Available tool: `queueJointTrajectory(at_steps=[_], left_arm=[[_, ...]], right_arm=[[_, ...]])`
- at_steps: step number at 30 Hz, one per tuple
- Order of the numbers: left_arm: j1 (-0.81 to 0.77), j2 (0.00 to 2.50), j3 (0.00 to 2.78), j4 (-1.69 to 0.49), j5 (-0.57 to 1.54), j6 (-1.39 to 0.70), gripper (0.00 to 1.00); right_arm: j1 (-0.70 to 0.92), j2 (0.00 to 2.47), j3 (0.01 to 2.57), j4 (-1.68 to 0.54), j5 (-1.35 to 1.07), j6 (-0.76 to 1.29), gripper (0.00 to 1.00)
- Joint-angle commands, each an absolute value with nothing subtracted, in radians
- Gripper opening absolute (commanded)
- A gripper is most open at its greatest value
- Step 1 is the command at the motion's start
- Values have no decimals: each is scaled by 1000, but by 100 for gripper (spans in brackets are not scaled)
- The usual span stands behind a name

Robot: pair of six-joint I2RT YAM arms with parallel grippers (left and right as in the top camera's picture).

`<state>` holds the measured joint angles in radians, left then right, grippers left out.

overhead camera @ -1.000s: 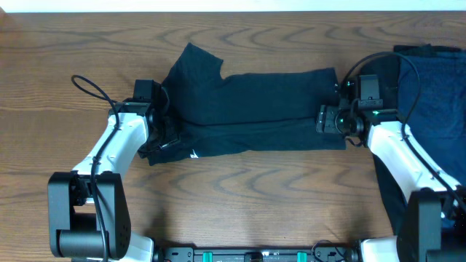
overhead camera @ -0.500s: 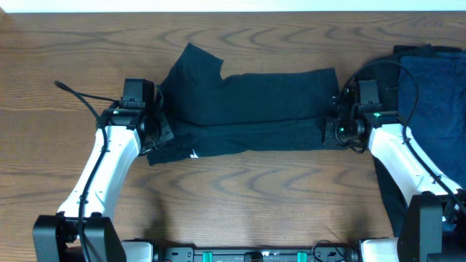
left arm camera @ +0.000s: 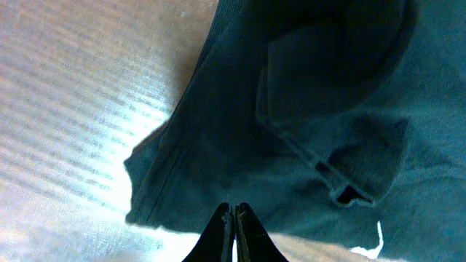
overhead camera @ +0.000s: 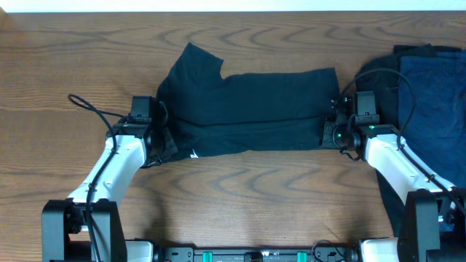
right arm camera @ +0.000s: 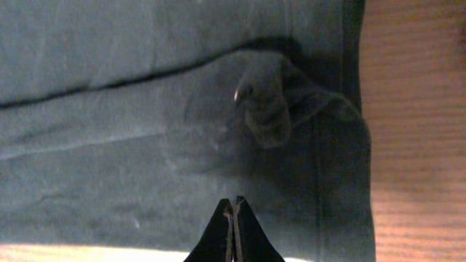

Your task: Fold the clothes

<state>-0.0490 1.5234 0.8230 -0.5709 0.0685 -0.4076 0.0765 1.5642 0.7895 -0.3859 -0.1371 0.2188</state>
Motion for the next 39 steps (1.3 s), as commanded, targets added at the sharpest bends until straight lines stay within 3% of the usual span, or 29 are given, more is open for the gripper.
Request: queueJointTrajectory(at_steps=[1, 8, 15, 29, 39], left_arm=[[-51, 1536, 799, -546, 67, -432, 6], [-51, 1580, 772, -506, 65, -442, 6], [-51, 1597, 772, -527, -37, -442, 6], [-51, 1597, 772, -604, -39, -393, 6], [-51, 1591, 790, -612, -38, -393, 6]], right_arm=[[82, 1590, 750, -347, -123, 241, 1], [80, 1648, 736, -369, -124, 291, 1], [58, 1648, 759, -533, -123, 330, 1], [46, 1648, 766, -736, -124, 389, 2], [46, 1647, 894, -879, -124, 361, 5]])
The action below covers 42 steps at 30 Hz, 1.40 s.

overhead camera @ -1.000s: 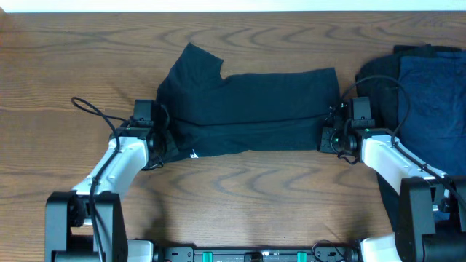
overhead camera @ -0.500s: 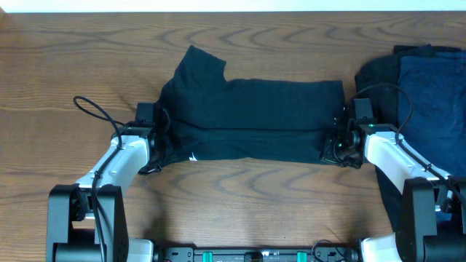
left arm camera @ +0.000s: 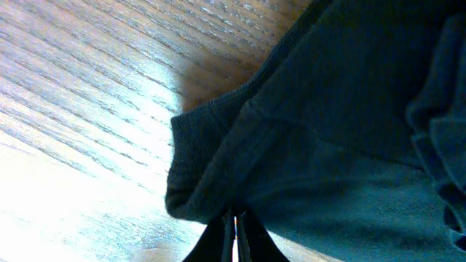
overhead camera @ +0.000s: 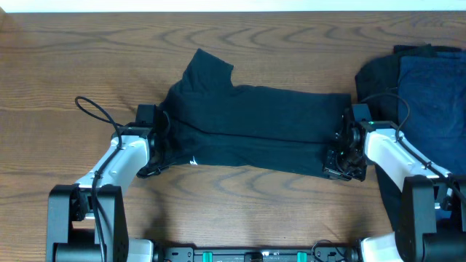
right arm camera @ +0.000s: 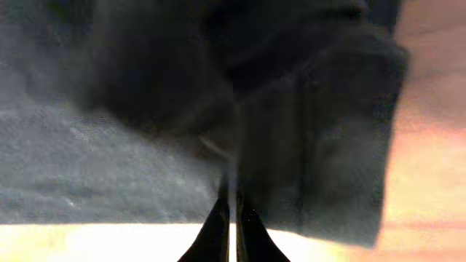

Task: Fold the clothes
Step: 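Release the right side and raise the right gripper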

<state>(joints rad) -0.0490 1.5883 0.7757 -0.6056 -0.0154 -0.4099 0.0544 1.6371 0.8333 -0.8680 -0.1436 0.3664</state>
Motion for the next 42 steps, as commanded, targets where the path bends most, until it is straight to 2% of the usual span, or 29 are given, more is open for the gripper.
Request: queueJointTrajectory(at_steps=[1, 27, 42], left_arm=[[-51, 1591, 789, -612, -38, -393, 6], [-51, 1592, 789, -624, -38, -405, 7], [-51, 1592, 789, -622, -37, -405, 7]], right_arm=[[46, 1647, 906, -882, -124, 361, 6], [47, 1648, 908, -636, -93, 362, 13], [46, 1647, 836, -325, 17, 329, 34]])
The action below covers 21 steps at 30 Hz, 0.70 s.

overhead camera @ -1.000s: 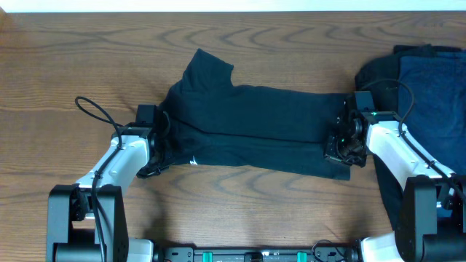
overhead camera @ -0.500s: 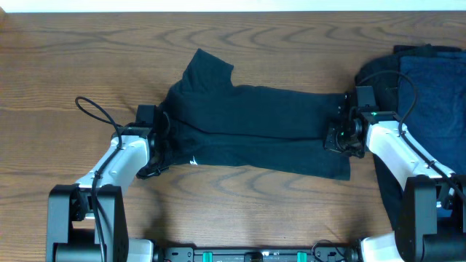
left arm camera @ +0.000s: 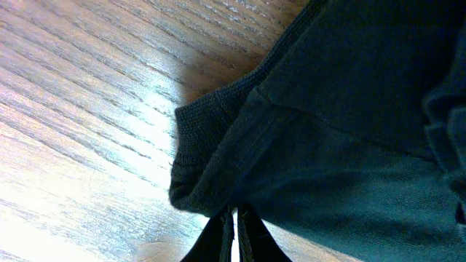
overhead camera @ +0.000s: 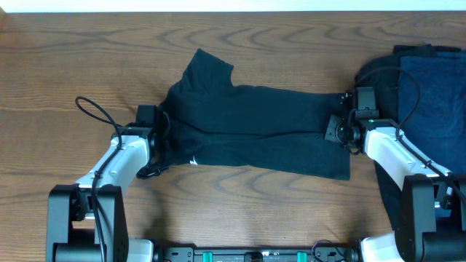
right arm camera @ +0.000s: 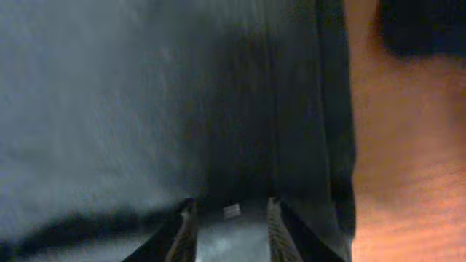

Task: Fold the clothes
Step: 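Release the right side and raise the right gripper, then move the right gripper leftward over the shirt's upper middle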

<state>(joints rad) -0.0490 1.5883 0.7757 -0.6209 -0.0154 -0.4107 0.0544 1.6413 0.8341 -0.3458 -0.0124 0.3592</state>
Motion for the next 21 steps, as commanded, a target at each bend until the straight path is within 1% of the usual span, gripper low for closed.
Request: queueJointTrajectory(at_steps=[1, 3, 7, 9, 13, 15, 16, 17, 21], left_arm=[[-51, 1592, 789, -620, -36, -405, 7], [-51, 1592, 789, -619, -34, -405, 7], [-51, 1592, 789, -619, -34, -424, 7], [-51, 1592, 789, -616, -34, -424, 7], [-51, 1592, 789, -614, -34, -424, 7], [-51, 1592, 789, -613, -34, -424, 7], [-51, 1592, 789, -613, -34, -424, 7], [-51, 1592, 789, -613, -35, -424, 7], [-51, 1592, 789, -612, -34, -424, 7]], right_arm=[[46, 1644, 850, -319, 6, 299, 37], [47, 1633, 895, -343, -21, 247, 40], [62, 1604, 1023, -478, -138, 183, 38], [84, 1598, 1084, -561, -203, 162, 33], [167, 1597, 1133, -656, -262, 129, 14], [216, 1598, 1127, -671, -259, 129, 5], [244, 1600, 1118, -671, -259, 129, 2], [266, 1600, 1110, -671, -259, 129, 1], [349, 1606, 1076, -670, -259, 129, 1]])
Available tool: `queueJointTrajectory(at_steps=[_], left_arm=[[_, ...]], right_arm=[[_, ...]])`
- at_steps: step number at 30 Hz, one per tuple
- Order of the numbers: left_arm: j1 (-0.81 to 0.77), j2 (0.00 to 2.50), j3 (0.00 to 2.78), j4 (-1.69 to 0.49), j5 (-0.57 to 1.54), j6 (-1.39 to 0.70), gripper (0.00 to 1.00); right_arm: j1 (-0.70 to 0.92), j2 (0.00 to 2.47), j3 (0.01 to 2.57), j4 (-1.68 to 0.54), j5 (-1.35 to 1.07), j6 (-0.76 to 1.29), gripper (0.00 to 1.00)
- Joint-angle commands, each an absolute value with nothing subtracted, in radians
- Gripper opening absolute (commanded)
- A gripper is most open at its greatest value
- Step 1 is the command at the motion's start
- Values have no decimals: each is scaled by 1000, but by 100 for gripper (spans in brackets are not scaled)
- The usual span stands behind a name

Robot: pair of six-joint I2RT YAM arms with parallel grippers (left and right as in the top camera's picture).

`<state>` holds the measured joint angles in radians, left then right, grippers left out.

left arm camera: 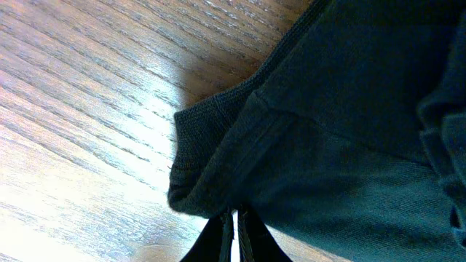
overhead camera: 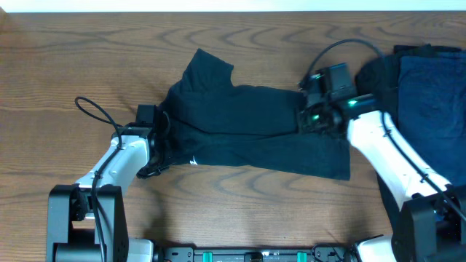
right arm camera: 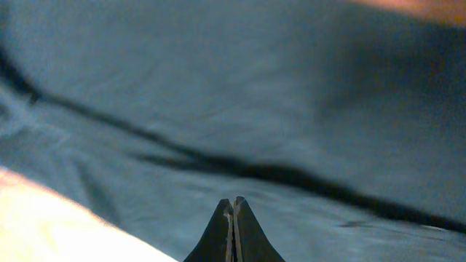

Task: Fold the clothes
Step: 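Move the right gripper leftward over the shirt's upper middle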

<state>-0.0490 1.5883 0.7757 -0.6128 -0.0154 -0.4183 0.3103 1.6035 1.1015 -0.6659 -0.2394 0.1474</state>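
Observation:
A dark, long garment [overhead camera: 247, 127] lies folded lengthwise across the table, one sleeve-like flap sticking out at its far left. My left gripper [overhead camera: 155, 151] is at its left end and is shut on the ribbed hem [left arm camera: 200, 156]; the left gripper [left arm camera: 234, 215] pinches the cloth just under that corner. My right gripper [overhead camera: 307, 116] hovers over the right part of the garment. In the right wrist view the right gripper [right arm camera: 233, 201] is shut, with nothing between its fingers, above smooth dark cloth [right arm camera: 218, 87].
A pile of dark and blue clothes [overhead camera: 429, 80] lies at the right edge, beside my right arm. A black cable [overhead camera: 91, 109] loops on the wooden table [overhead camera: 87, 58] left of my left arm.
My right gripper was open at the garment's right edge; now it is shut and empty, further left and over the garment. My left gripper and the garment have not moved.
First both grippers were shut at the two ends of the garment, further back on the table. Then the garment lay nearer, my right gripper shut at its front right corner. Then the right gripper was open there. Now it is shut over the cloth, the left still holding.

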Motion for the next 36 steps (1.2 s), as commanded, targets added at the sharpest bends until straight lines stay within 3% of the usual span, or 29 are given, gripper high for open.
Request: queueJointTrajectory(at_steps=[1, 10, 23, 36], left_arm=[[-51, 1592, 789, -612, -34, -424, 7], [-51, 1592, 789, -612, -35, -424, 7], [-51, 1592, 789, -612, -35, -424, 7], [-51, 1592, 789, -612, -34, -424, 7]], right_arm=[[369, 1607, 1067, -669, -259, 129, 1], [452, 1626, 1018, -671, -258, 103, 1], [453, 1826, 1018, -578, -258, 96, 1], [452, 1835, 1018, -483, -173, 120, 6]])
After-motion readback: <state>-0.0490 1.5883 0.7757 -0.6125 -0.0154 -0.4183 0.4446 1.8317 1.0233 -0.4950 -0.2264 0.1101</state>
